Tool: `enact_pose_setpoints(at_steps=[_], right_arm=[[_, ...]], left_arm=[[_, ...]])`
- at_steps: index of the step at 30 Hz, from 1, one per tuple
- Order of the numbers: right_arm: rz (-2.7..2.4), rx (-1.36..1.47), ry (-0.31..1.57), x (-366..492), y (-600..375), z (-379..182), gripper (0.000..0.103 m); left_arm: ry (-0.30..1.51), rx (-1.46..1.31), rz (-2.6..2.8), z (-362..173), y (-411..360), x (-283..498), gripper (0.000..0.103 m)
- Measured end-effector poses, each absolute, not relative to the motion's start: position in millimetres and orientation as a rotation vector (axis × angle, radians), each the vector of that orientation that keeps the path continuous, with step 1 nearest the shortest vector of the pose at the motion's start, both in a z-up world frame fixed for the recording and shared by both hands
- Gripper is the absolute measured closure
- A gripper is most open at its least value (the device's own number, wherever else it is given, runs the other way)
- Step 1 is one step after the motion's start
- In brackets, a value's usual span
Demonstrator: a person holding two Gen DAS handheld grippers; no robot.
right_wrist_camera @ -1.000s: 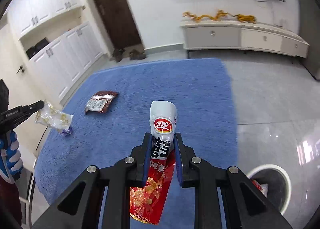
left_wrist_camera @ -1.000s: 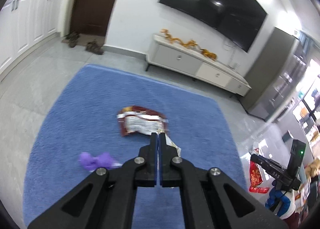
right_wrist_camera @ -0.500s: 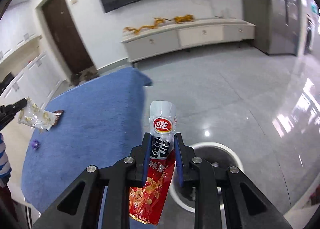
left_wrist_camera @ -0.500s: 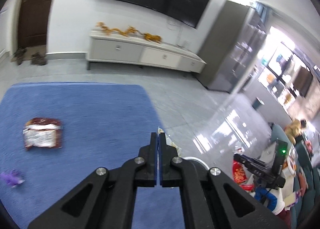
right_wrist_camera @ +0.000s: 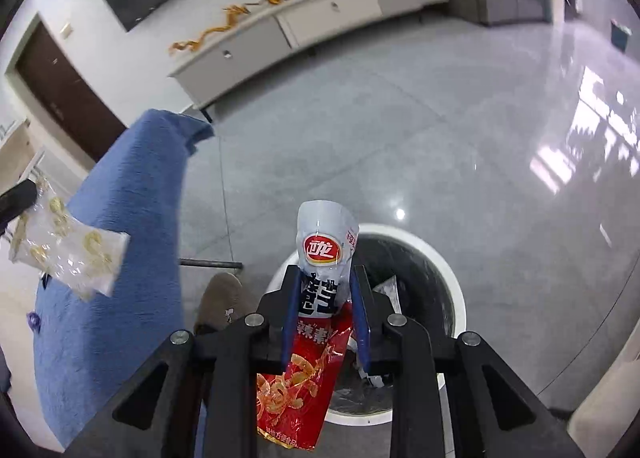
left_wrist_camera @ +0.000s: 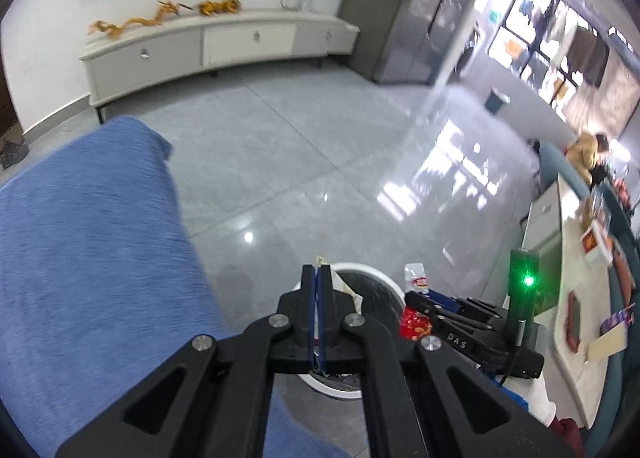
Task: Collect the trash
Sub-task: 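Carry both wrappers to the bin and open both tools over it, then move both tools back toward the last wrappers on the rug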
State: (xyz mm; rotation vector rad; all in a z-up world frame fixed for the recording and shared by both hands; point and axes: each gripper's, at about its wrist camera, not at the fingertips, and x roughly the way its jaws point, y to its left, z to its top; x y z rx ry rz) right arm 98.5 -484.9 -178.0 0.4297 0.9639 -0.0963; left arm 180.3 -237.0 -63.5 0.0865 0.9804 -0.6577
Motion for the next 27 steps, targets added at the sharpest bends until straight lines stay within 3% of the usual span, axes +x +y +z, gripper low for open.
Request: enact_pose_setpoints(at_steps=[3, 9, 16, 20, 27], right_arm=[[-0.115, 0.453, 0.985, 101, -495, -196, 0.077], [-0.153, 0.470, 1.016, 103, -510, -224, 0.061], [-0.177, 0.501, 1.033, 96, -519, -246, 0.053], [-0.188, 0.504, 1.021, 91, -521, -243, 0.046], [-0.195, 0.475, 0.943, 75, -522, -209, 0.017]], left_arm=[[1.010, 0.121, -0.669, -89, -267, 181, 0.102], [1.063, 0.203, -0.661, -134, -310, 182, 0.101], [1.162, 0.218, -0.688, -173, -329, 180, 0.096], [1.134, 0.214, -0.701, -165, -326, 172, 0.084], [0.961, 0.193, -0.686, -120, -292, 151, 0.084]])
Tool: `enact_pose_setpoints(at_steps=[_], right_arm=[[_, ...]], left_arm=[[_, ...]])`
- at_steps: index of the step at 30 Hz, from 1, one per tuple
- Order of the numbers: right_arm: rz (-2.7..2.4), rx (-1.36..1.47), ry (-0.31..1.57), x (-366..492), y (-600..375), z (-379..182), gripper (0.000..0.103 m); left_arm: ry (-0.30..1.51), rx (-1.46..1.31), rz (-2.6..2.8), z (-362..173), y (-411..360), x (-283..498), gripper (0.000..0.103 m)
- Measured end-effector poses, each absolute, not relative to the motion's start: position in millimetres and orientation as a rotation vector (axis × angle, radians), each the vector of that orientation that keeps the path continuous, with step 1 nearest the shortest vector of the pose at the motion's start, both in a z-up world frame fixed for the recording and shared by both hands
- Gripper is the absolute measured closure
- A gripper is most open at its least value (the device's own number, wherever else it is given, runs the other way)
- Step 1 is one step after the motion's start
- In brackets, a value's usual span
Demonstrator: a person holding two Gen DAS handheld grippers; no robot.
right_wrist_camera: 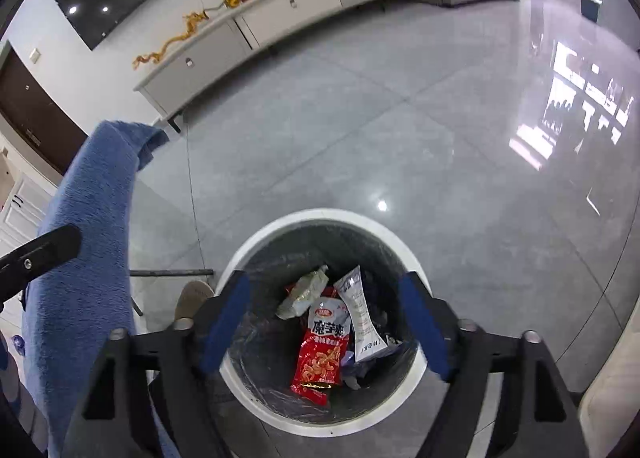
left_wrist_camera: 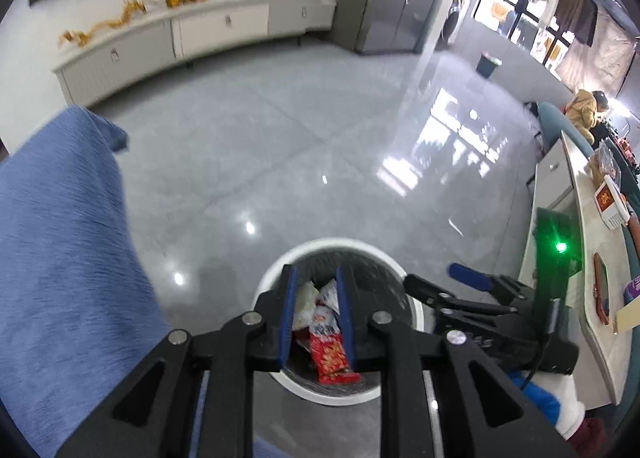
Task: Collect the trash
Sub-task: 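Move both tools back toward the last wrappers on the rug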
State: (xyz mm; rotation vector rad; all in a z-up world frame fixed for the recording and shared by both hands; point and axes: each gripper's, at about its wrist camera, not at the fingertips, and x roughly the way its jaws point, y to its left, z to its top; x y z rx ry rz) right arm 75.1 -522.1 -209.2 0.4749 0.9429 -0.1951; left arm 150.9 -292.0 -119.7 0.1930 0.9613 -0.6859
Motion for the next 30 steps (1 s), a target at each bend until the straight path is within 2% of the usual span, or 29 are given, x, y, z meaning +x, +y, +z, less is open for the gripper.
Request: enact_pose_setpoints(at_steps=[1, 4, 13, 17, 21, 24, 30], right_arm=[[-0.194, 0.469, 0.926, 73, -521, -203, 0.010], [-0.190, 0.438, 0.852, 63, -515, -175, 0.000], [-0.079, 0.357, 0.526, 24, -471, -81, 0.000], [0.013, 0.342, 0.469, 16, -447, -48, 0.000], [0.090, 0.293, 0.435, 13, -413, -15, 0.000], [0.140, 0.227, 0.427, 15, -382, 10, 0.000], [0.234, 0.143, 0.427, 24, -326, 49, 0.000]], left_arm=[[0.930, 0.188, -0.682, -110, -285, 146, 0.084], [0.852, 0.183, -0.668, -86, -262, 134, 0.084], [0.721, 0.159, -0.540, -27, -165, 97, 0.083], [0.666, 0.146, -0.448, -9, -106, 81, 0.061], [0.611, 0.124, -0.357, 7, -51, 70, 0.059], [0.578, 0.110, -0.279, 13, -7, 65, 0.051], [0.551, 0.081, -0.133, 9, 83, 56, 0.050]])
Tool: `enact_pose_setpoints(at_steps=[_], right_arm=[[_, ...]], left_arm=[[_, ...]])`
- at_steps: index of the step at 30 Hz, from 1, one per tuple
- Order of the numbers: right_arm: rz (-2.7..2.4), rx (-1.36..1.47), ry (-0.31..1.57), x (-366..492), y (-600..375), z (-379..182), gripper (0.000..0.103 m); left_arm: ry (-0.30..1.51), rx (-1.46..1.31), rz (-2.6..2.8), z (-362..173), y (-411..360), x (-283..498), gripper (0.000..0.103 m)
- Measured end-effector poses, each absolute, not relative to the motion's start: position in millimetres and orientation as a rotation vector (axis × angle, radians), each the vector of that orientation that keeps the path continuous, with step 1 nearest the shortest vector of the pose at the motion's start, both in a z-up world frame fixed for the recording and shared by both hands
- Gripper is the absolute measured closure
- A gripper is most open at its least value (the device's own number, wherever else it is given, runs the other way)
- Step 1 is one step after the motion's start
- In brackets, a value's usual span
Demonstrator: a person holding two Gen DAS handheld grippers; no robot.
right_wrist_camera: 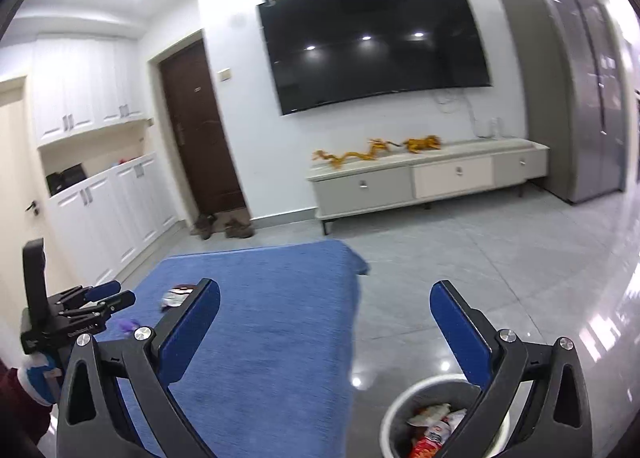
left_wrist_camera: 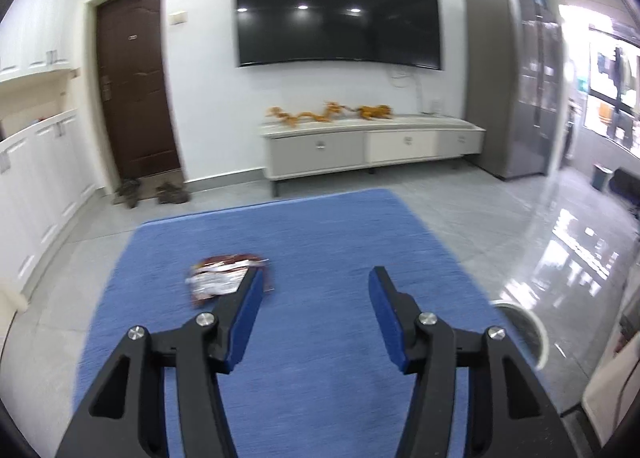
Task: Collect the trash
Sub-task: 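Move both tools back toward the last wrappers on the rug, then grasp the purple wrapper with the left tool while the right tool grasps the brown snack bag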
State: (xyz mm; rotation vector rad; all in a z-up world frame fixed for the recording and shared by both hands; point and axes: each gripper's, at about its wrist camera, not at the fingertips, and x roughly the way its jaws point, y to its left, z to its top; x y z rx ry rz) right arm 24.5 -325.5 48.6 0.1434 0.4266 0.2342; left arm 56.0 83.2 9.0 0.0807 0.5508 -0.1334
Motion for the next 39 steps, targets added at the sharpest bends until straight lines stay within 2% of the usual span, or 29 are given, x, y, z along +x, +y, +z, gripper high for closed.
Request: enact_pose_setpoints(at_steps=[5, 9, 13, 29, 33, 34, 36, 39], right_arm=[[0.317, 0.078, 0.466, 51, -272, 58, 0.000], [0.378, 0.022, 0.525, 83, -225, 48, 0.000], [0.443, -0.022, 0.581, 108, -178, 35, 0.000], [0.696, -0.241, 0.788, 226, 8, -51, 0.000], [0.742, -0.288, 0.825, 240, 43, -75, 0.000], [0.756, -0.303, 0.835, 243, 51, -81, 0.000], [0.775, -0.331, 0.851, 246, 69, -95, 0.000], [0.770, -0.352, 0.881, 251, 85, -110, 0.000]], left_arm=[[0.588, 0.069, -0.024, -17, 163, 65, 0.050], [0.637, 0.053, 0.017, -43, 209, 75, 0.042], [0.689, 0.031, 0.006, -73, 241, 84, 0.041], [0.809, 0.075, -0.201, -124, 249, 139, 0.041], [0.831, 0.017, -0.217, -127, 257, 143, 0.043], [0.837, 0.010, -0.222, -128, 257, 143, 0.046], [0.859, -0.006, -0.230, -131, 259, 144, 0.057], [0.864, -0.022, -0.237, -133, 260, 144, 0.059]])
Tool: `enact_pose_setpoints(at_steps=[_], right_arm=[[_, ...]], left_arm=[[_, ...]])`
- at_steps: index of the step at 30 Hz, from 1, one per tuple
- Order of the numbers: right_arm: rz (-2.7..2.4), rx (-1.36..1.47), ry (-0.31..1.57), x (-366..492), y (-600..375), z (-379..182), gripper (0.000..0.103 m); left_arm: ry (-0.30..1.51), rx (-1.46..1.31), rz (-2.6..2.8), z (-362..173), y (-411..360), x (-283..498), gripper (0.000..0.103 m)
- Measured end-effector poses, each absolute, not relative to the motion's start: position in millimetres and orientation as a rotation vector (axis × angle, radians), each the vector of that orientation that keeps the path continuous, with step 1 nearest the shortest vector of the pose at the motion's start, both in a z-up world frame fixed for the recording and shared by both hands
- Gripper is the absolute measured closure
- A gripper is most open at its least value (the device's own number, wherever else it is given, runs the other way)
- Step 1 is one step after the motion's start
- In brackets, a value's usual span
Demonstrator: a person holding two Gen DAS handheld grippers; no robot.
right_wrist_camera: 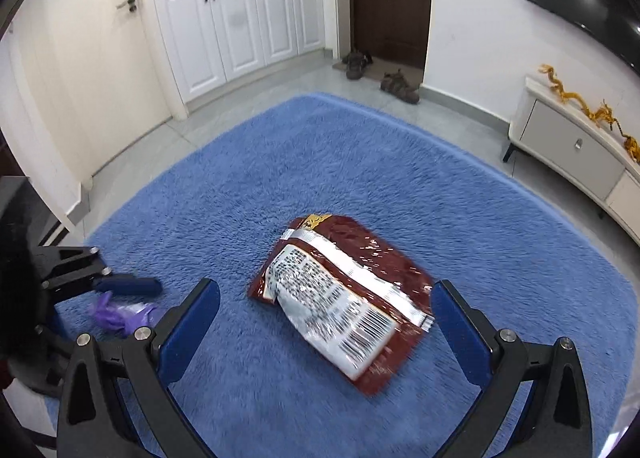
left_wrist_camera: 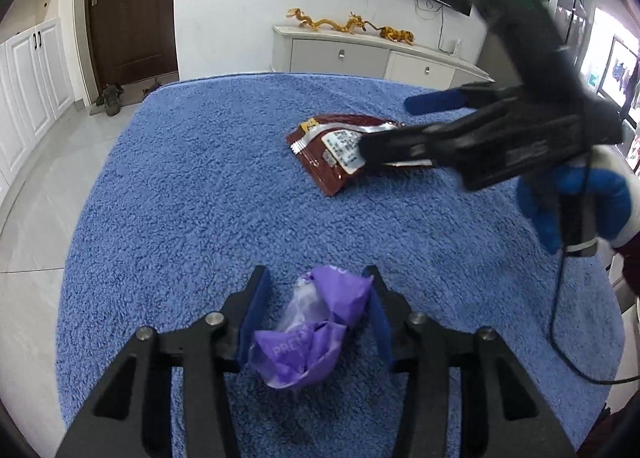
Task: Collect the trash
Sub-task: 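Grasp the purple wrapper with the left tool while the right tool grasps the brown snack bag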
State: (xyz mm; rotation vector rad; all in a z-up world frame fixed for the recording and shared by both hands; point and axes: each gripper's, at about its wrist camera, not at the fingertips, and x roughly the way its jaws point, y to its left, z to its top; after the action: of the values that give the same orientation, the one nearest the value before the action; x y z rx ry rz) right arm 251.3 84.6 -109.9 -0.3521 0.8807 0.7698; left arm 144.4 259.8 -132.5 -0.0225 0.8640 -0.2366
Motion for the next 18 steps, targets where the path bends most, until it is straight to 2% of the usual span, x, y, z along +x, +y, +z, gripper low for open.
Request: enact_pose_setpoints(at_steps=[3, 5, 6, 14, 16, 18], right_arm=[[0.749, -0.354, 0.908, 260, 95, -121, 0.000], [0.726, -0.371, 0.927, 263, 99, -128, 0.006], [0.718, -0.374, 0.938, 265, 100, -131, 0.013], [0.702, -0.378, 0.971, 270, 101, -139, 0.032], [0.702, -0.375, 0.976, 268, 102, -137, 0.049], [0.710, -0.356, 0.987, 266, 101, -135, 0.059]], left_arm=[[0.864, -0.019, -0.243, -133, 258, 142, 0.065], [0.867, -0.015, -0.242, -133, 257, 141, 0.070], [0.868, -0.015, -0.241, -133, 257, 141, 0.070], [0.864, 0.006, -0.233, -132, 251, 139, 0.073], [0.863, 0.009, -0.224, -132, 247, 137, 0.073], [0.864, 0.010, -0.210, -131, 244, 136, 0.074]])
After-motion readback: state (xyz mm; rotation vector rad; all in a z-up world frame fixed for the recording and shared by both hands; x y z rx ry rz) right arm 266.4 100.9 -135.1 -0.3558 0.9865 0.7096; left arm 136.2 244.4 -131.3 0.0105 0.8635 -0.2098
